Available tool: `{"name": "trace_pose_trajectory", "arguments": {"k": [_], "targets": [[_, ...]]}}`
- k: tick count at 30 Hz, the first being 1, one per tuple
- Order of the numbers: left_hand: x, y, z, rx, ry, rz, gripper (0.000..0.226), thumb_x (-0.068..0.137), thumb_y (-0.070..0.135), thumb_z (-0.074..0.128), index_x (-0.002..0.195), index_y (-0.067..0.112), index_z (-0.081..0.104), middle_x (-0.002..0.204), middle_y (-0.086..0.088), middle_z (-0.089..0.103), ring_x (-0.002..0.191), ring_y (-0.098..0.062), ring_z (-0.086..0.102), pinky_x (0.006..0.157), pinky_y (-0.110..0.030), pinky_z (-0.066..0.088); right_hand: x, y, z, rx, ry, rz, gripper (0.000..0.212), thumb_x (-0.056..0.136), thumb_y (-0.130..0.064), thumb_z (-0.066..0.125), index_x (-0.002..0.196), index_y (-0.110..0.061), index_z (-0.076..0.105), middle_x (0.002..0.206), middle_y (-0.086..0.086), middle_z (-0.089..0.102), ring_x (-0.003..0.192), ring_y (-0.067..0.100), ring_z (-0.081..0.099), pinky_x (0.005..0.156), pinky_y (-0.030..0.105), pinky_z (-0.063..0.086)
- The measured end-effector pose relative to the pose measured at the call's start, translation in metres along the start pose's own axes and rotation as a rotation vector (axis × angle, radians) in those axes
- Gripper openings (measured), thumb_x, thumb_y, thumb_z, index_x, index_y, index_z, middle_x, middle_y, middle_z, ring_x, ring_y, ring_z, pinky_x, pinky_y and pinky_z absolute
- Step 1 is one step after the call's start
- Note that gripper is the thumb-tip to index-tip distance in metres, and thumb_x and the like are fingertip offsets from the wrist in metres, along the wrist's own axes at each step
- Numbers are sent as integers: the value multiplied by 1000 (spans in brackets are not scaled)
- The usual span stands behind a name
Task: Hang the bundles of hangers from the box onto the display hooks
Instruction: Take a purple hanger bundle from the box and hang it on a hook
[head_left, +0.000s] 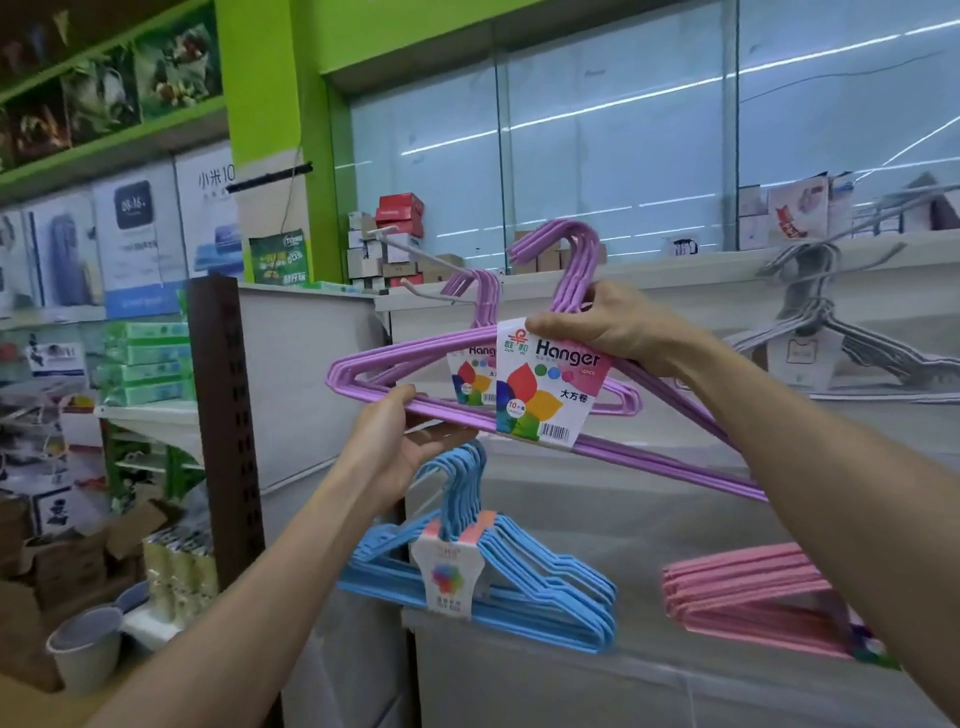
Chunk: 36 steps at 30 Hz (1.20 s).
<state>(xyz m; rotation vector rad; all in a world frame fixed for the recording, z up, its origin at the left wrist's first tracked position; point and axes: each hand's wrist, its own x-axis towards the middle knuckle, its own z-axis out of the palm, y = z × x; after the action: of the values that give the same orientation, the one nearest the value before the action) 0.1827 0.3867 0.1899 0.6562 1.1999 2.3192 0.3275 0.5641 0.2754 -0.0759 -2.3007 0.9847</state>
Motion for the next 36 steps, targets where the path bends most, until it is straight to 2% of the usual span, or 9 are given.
{"name": "trace_pose_trajectory", "arguments": {"k": [3, 6, 10, 16, 22, 27, 30, 34, 36], "targets": [[26, 8, -2, -34, 0, 7, 18, 102, 9, 40, 115, -1, 46, 93, -24, 60, 66, -35, 72, 59, -49, 61, 31, 0, 1, -42, 0, -24, 43, 71, -39, 83, 90, -4, 69, 84, 6, 77, 80, 26, 75, 77, 39, 61], [46, 12, -7, -49, 1, 9, 17, 101, 7, 38, 112, -4, 47, 96, -28, 62, 70, -37, 72, 57, -48, 61, 56, -1, 6, -106, -32, -37, 57, 67, -43, 86, 98, 1, 69, 87, 8, 77, 81, 25, 75, 81, 45, 60], [69, 13, -17, -100, 2, -17, 14, 102, 6, 38, 105, -2, 49, 100, -29, 60, 83, -41, 67, 55, -50, 60, 80, -2, 16, -142, -43, -45, 43, 72, -37, 84, 92, -3, 68, 83, 6, 77, 76, 20, 75, 75, 38, 62], [111, 6, -31, -122, 32, -59, 28, 102, 8, 39, 127, -3, 45, 107, -31, 62, 87, -42, 67, 51, -48, 59, 105, -3, 30, -165, -53, -48, 21, 75, -34, 83, 71, -24, 65, 67, -6, 74, 64, 10, 73, 55, 18, 54], [148, 2, -46, -94, 30, -91, 34, 102, 9, 40, 134, -2, 44, 115, -33, 61, 93, -45, 66, 50, -45, 57, 123, 3, 42, -196, -48, -56, 21, 73, -36, 84, 69, -29, 64, 70, -3, 75, 68, 14, 74, 63, 28, 59], [164, 3, -47, -76, 16, -91, 33, 101, 7, 42, 133, -1, 44, 107, -33, 64, 79, -45, 71, 53, -46, 57, 131, 9, 39, -216, -41, 11, 42, 71, -38, 85, 92, -5, 70, 81, 4, 77, 75, 21, 75, 77, 41, 62], [171, 5, -45, -79, 15, -78, 31, 101, 7, 43, 130, -3, 46, 107, -33, 65, 82, -45, 71, 53, -46, 58, 136, 6, 36, -244, -35, 0, 39, 71, -40, 83, 91, -9, 71, 80, 3, 77, 74, 19, 75, 76, 39, 62], [176, 5, -47, -74, 21, -87, 31, 100, 5, 43, 130, -4, 46, 111, -32, 63, 91, -46, 67, 51, -44, 57, 141, 2, 39, -263, -61, -3, 23, 73, -37, 83, 76, -19, 68, 74, -1, 76, 68, 14, 74, 64, 28, 60], [177, 1, -52, -88, 27, -101, 31, 100, 4, 41, 131, 0, 46, 110, -31, 63, 91, -46, 67, 50, -44, 57, 144, 3, 45, -292, -65, -4, 28, 72, -38, 84, 81, -16, 69, 75, -1, 76, 67, 13, 74, 60, 25, 59]]}}
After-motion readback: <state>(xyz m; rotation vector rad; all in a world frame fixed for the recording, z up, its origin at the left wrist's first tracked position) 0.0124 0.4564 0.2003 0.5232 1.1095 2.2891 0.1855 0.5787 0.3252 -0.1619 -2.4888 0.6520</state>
